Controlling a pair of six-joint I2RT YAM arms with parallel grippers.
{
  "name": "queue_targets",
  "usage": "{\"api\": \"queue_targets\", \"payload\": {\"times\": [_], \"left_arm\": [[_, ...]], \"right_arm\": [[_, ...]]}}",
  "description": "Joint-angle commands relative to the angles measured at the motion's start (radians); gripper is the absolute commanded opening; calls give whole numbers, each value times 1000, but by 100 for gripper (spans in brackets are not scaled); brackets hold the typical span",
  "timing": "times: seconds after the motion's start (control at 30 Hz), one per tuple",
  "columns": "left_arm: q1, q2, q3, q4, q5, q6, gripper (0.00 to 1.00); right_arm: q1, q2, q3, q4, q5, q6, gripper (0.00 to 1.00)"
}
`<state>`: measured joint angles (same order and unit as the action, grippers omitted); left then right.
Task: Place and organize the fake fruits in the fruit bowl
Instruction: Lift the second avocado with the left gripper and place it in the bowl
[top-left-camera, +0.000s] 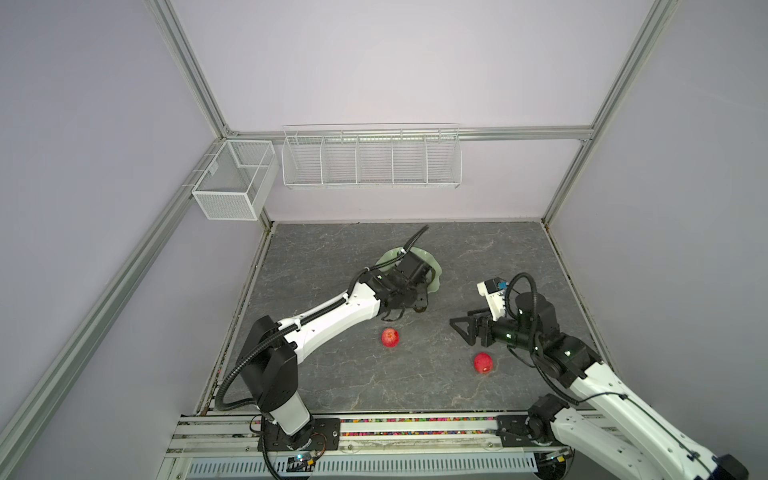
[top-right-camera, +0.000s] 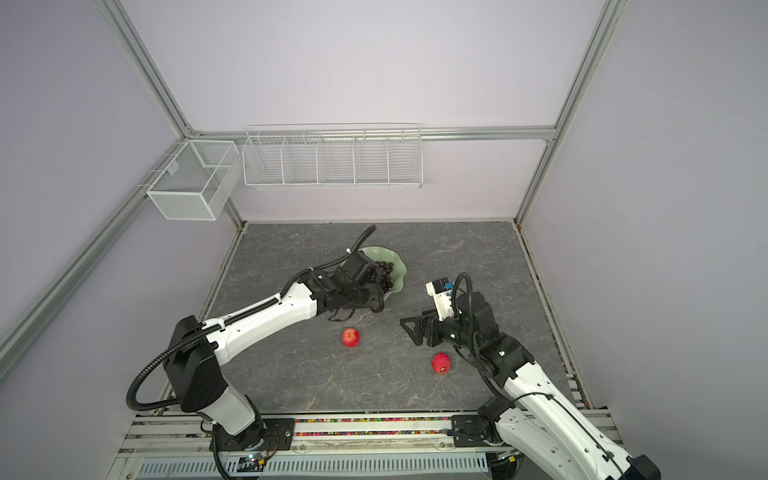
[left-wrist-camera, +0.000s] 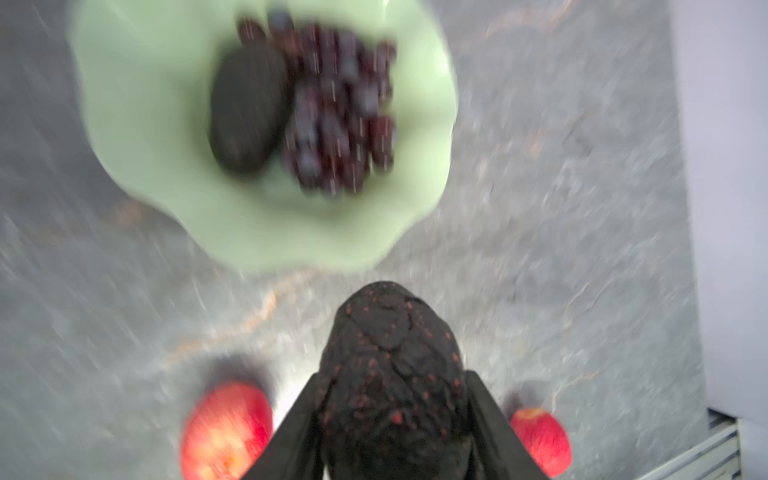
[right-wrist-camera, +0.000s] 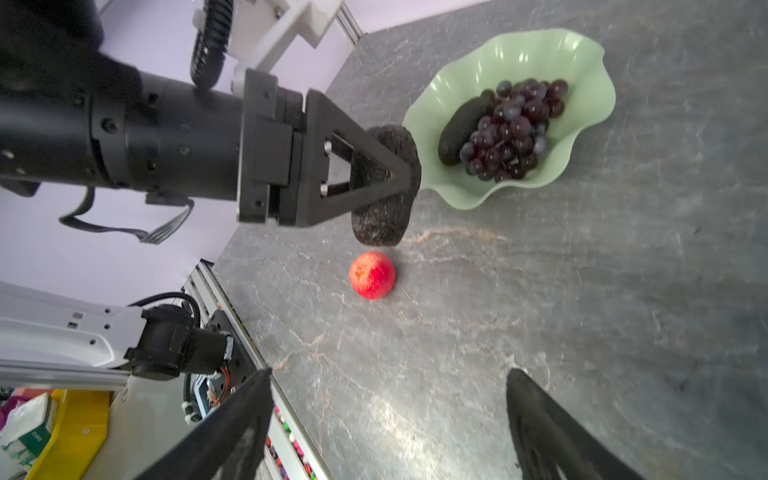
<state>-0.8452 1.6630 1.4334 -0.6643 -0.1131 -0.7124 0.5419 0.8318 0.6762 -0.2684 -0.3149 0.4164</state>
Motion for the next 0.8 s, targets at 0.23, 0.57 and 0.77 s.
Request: {"api": "queue_targets", "payload": {"times": [0.23,0.57,0.77], "left_arm": [[252,473,579,-191,86,340,43],[276,687,735,-172,105,362,44],[287,713,741,-150,182,378,59]], "right_arm": [[-26,264,135,147,-16,-19,89],[-29,264,128,107,2,-34,89],[-30,260,130,99,2,-38,89]]}}
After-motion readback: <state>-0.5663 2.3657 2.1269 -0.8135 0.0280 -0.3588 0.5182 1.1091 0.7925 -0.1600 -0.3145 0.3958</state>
